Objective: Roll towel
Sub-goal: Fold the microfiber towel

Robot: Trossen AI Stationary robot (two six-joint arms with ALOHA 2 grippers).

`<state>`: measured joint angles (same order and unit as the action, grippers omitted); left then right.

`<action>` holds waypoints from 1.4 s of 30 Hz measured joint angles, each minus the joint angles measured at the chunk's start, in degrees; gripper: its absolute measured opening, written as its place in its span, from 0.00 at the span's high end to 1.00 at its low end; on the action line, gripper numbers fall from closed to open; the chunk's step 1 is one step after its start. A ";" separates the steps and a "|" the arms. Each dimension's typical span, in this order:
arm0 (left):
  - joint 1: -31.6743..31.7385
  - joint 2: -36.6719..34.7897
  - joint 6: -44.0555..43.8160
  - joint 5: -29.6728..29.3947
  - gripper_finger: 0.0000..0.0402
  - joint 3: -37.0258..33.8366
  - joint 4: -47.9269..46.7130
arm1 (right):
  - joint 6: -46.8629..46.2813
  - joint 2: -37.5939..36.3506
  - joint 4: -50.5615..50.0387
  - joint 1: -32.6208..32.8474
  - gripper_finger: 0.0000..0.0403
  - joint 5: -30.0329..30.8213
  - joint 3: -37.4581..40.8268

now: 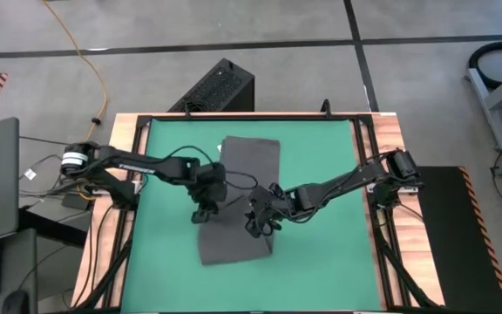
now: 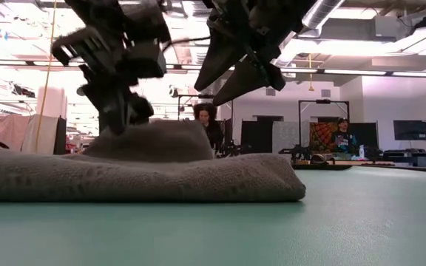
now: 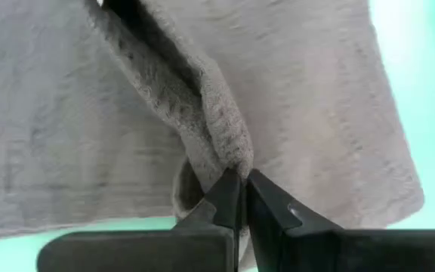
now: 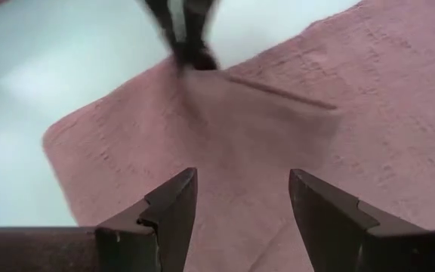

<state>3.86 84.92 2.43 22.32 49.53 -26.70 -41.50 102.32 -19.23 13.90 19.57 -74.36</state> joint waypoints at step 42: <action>-37.60 -6.08 -3.22 -49.82 1.00 -2.94 6.37 | 12.66 7.59 6.98 7.13 0.47 2.03 -13.66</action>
<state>-33.74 78.85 -0.79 -27.50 46.59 -20.33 -28.84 109.91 -12.25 21.04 21.60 -88.02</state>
